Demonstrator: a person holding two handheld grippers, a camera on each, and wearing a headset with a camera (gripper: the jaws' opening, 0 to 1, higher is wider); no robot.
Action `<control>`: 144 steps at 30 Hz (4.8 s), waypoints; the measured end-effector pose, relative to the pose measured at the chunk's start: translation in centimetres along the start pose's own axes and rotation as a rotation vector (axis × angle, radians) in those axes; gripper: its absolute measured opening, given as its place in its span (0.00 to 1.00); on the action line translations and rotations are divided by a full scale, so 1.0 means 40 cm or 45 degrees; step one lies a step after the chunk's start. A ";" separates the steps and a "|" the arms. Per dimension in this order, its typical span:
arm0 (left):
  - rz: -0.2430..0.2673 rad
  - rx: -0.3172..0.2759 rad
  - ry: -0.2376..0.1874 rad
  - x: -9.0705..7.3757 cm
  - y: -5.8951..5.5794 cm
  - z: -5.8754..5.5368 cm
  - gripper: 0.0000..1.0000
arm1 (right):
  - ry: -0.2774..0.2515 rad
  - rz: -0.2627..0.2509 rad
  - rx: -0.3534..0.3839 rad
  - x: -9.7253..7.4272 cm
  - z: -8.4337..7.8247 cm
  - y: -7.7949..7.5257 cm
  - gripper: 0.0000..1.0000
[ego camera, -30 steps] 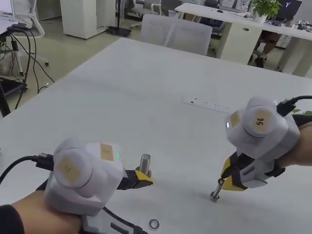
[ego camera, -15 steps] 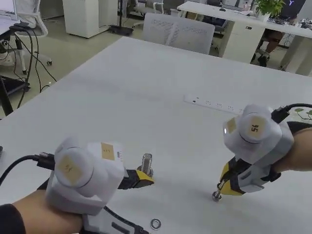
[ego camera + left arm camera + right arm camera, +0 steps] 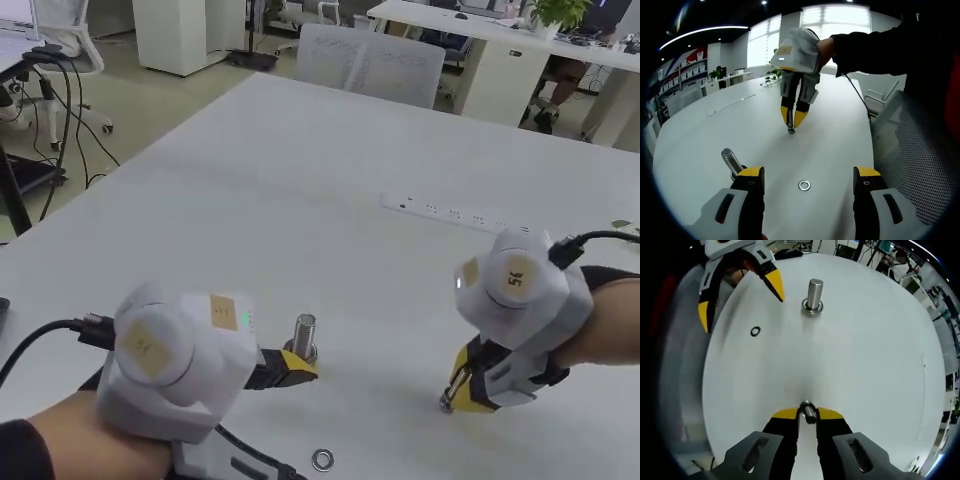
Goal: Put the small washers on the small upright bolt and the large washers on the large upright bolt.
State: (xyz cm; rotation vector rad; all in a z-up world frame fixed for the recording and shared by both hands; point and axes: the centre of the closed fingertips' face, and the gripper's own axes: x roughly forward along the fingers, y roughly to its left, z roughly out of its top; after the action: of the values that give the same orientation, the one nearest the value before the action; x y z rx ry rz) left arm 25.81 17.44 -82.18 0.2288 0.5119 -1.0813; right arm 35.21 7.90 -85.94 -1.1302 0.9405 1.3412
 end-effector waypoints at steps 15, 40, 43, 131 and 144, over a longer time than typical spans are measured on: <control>-0.003 -0.007 0.003 0.002 0.000 -0.003 0.71 | -0.004 0.008 0.011 0.010 -0.001 0.003 0.14; -0.013 0.002 0.001 0.005 -0.005 0.000 0.71 | -0.024 -0.021 0.099 -0.015 -0.040 0.005 0.32; -0.014 0.005 -0.001 0.005 -0.005 0.002 0.71 | -0.023 -0.024 0.114 -0.021 -0.051 0.008 0.32; 0.002 0.024 -0.019 -0.014 0.001 0.008 0.72 | -0.091 0.172 -0.222 0.065 0.286 0.221 0.29; -0.001 0.024 -0.024 -0.014 0.002 0.011 0.72 | -0.057 0.173 -0.295 0.087 0.277 0.225 0.25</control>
State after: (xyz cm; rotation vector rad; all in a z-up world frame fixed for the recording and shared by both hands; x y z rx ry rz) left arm 25.80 17.72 -81.52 0.2346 0.4848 -1.0887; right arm 25.23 18.61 -87.37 -1.2219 0.8572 1.6117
